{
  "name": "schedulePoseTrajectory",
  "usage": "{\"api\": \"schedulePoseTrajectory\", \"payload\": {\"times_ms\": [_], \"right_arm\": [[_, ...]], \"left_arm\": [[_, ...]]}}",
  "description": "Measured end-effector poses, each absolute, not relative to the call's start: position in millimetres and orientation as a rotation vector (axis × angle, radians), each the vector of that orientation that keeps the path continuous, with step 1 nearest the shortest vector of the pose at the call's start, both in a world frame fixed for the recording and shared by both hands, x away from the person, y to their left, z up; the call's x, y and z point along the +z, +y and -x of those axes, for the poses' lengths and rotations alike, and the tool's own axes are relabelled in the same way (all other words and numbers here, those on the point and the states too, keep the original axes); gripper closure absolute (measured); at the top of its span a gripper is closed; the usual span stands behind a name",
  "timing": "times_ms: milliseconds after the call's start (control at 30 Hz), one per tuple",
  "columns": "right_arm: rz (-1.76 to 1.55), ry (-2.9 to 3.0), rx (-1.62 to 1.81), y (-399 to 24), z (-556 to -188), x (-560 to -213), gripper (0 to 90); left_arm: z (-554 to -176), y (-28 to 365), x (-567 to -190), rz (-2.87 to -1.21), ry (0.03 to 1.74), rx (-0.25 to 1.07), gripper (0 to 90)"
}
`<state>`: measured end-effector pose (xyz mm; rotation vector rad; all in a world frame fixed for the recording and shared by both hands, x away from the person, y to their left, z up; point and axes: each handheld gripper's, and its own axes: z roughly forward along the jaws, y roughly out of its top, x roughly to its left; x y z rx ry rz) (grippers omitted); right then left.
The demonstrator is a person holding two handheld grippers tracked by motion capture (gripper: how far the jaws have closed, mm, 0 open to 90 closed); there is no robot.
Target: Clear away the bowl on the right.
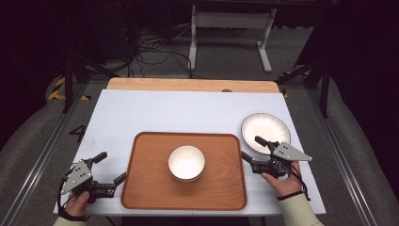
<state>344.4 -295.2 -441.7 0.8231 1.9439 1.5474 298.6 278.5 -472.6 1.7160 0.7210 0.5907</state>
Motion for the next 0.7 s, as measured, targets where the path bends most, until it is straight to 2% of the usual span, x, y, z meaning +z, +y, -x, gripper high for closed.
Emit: {"api": "schedulePoseTrajectory", "payload": {"times_ms": [233,433,700], "right_arm": [[-0.866,1.957,1.531,-299.2,-341.5,-455.4,16.7],[-0.846,1.949,1.565,-301.6,-340.3,-456.9,7.6],[-0.832,1.949,1.578,-302.2,-339.6,-457.2,7.5]], "left_arm": [[-298.6,278.4,-472.6,-1.718,0.720,0.591,0.3],[-298.5,278.2,-472.5,-1.720,0.718,0.594,0.3],[-298.6,278.2,-472.5,-1.721,0.717,0.593,0.3]]}}
